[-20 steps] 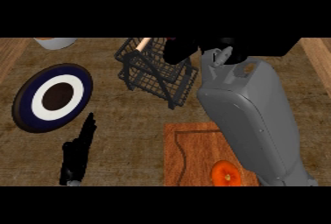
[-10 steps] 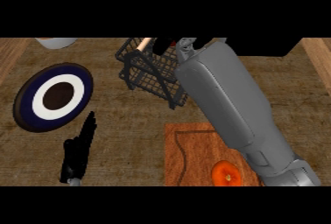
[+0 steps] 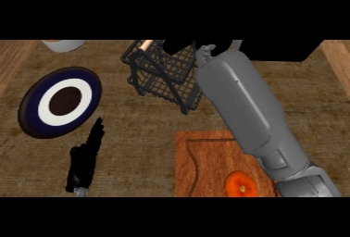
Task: Pick the can from the cutting board and place it in the tiered basket
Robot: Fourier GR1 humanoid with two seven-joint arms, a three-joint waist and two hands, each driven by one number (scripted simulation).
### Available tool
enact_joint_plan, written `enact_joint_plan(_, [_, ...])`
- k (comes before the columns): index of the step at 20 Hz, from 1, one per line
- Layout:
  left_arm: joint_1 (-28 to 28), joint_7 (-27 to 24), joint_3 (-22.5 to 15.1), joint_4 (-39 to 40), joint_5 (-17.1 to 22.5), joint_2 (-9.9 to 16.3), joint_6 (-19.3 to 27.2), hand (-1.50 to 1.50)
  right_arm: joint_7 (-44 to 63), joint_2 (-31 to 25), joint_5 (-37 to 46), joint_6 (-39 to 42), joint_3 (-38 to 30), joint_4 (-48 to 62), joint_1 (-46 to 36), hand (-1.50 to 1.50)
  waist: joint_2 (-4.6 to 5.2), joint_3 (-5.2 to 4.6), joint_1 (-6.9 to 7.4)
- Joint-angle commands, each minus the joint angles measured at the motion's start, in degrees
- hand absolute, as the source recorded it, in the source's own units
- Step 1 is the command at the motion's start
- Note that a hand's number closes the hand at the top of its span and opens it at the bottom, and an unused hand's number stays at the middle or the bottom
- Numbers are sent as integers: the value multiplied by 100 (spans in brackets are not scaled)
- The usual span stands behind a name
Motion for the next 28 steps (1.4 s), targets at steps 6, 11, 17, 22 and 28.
enact_joint_plan(6, [62,-112,-60,27,-205,-94,87,0,-1073,60,-1635,-2006,-42,492,85,-150,107,-27,112])
enact_joint_plan(11, [82,93,260,-76,-38,103,-16,0,-1481,36,-1446,-2434,-265,-132,188,-150,39,-27,-164])
enact_joint_plan(17, [433,163,262,-343,-32,69,104,0,-559,-469,-480,-3320,-355,-679,737,-150,-53,-29,-375])
enact_joint_plan(22, [683,-191,338,-101,-25,63,54,0,-28,-1337,-753,-2394,-814,-2140,1545,-150,-83,-27,-569])
enact_joint_plan(28, [740,-12,362,-375,9,-41,199,0,381,-2004,-1277,-1639,-1056,-4520,3237,-150,-128,-20,-729])
